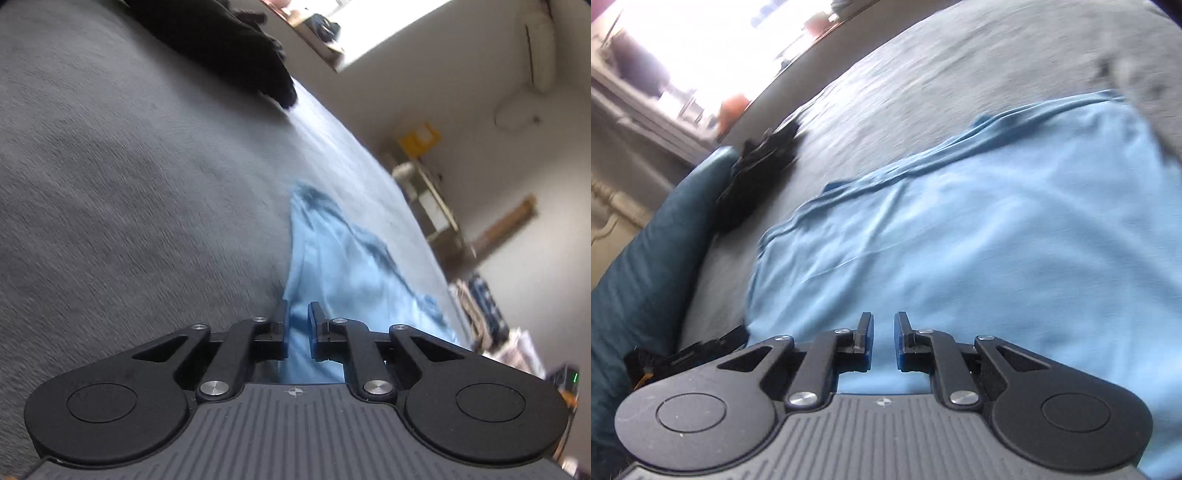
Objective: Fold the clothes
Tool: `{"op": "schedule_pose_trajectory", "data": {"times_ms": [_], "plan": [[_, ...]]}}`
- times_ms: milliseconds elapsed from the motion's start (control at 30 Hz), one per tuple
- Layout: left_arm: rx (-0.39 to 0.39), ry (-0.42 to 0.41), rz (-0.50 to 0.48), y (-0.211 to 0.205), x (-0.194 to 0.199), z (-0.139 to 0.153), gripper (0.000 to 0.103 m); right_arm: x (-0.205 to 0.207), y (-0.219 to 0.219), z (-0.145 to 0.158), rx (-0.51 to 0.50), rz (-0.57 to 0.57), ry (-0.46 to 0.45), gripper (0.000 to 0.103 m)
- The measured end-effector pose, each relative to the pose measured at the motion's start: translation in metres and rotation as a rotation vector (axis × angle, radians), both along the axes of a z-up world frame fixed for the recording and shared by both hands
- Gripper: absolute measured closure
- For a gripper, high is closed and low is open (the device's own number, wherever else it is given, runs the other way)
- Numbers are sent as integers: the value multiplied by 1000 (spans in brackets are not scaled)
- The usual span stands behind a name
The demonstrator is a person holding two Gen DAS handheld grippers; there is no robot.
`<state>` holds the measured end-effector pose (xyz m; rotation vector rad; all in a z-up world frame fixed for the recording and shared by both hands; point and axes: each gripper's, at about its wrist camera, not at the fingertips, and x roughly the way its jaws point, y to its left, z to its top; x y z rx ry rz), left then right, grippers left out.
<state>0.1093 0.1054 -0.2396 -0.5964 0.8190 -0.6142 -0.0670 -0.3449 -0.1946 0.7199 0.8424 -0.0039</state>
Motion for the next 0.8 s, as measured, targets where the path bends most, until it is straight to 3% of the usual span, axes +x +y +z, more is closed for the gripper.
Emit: {"op": "schedule_pose_trajectory", "data": {"times_ms": [133, 233, 300, 367, 467, 567, 667, 767, 800], "plan": [[45, -66, -35, -15, 6, 23, 76, -20, -46, 2, 76, -151, -61, 90], [87, -123, -100, -44, 17, 35, 75, -7, -54, -4, 106, -139, -90, 90], [132, -115, -117, -62, 28, 32, 73, 7, -55, -12, 132, -116, -111, 90], [247, -84, -78, -76, 44, 26, 74, 16, -64, -26, 143, -131, -113, 90], [324, -48, -25, -79, 68, 37, 74, 10, -97, -38, 75, -282, -107, 91], [378, -103, -90, -94, 74, 67, 73, -9, -133, -33, 93, -440, -163, 90], [438, -147, -198, -118, 71, 80, 71, -3, -146, -26, 107, -391, -213, 90], [471, -94, -212, -141, 72, 54, 71, 27, -153, -44, 210, -308, -181, 90], [464, -84, -179, -141, 73, 48, 71, 33, -156, -50, 192, -343, -159, 90]]}}
